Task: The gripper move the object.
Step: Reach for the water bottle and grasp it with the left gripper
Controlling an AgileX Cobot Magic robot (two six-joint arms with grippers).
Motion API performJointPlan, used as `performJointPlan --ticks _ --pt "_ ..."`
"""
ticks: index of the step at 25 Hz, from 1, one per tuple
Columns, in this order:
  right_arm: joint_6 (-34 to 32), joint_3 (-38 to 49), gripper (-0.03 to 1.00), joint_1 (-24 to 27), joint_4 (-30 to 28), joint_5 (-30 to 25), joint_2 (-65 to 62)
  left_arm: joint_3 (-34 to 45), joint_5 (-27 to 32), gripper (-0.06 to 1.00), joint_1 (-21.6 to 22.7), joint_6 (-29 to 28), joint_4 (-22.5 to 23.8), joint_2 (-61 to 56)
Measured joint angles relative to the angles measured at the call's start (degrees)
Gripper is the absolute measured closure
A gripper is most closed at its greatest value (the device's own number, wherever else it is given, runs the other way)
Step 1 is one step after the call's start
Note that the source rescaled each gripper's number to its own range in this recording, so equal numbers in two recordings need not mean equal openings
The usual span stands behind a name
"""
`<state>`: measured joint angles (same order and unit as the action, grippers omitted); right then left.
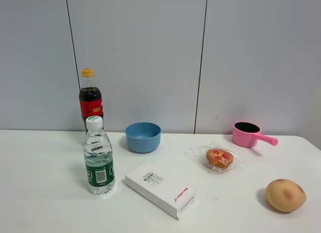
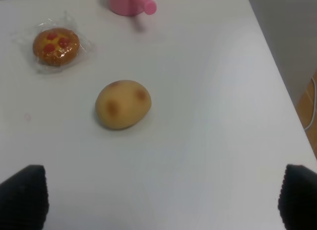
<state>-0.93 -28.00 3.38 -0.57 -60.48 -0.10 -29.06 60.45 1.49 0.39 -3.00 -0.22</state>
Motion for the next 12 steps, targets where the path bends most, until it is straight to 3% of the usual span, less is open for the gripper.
performJointPlan --ticks 12 --pt "0.00 0.00 -0.03 0.00 0.00 0.00 0.00 0.00 0.00 -0.03 0.00 0.00 0.00 0.00"
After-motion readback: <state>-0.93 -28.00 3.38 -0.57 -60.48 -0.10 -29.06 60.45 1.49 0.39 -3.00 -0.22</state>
